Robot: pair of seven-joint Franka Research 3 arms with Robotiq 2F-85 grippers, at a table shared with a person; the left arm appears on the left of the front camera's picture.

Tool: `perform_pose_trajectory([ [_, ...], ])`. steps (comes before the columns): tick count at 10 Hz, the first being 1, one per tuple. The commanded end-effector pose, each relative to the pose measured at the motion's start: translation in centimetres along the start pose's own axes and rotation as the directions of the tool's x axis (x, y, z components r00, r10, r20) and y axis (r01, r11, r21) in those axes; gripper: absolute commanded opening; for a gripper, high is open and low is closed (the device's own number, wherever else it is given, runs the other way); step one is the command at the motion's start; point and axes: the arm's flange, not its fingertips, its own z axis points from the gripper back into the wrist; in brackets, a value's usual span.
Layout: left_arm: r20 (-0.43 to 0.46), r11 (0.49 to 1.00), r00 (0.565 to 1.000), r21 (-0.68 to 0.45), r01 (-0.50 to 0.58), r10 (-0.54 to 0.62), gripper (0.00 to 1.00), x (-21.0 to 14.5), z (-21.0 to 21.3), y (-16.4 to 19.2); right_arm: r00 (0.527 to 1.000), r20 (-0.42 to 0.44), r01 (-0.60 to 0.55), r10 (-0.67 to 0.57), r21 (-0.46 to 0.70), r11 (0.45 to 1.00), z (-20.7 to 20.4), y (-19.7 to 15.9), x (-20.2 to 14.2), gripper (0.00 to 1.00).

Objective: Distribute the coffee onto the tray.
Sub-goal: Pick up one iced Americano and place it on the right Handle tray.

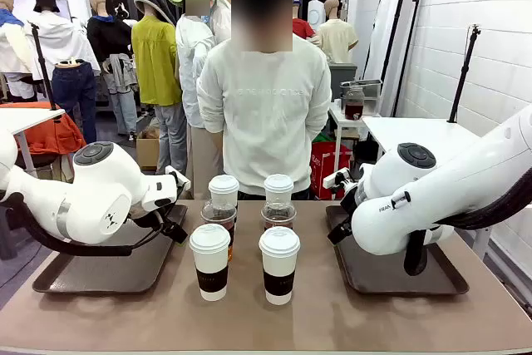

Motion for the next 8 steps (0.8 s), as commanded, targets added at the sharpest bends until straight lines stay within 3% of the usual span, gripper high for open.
perform_pose_trajectory([
  [1,0.0,1.0,1.0,0.0,0.0,0.0,1.0,0.0,0.0,-0.01,1.0,0.0,0.0,0.0,0.0,1.0,0.0,0.0,0.0,1.0],
  [8,0.0,1.0,1.0,0.0,0.0,0.0,1.0,0.0,0.0,-0.01,1.0,0.0,0.0,0.0,0.0,1.0,0.0,0.0,0.0,1.0],
])
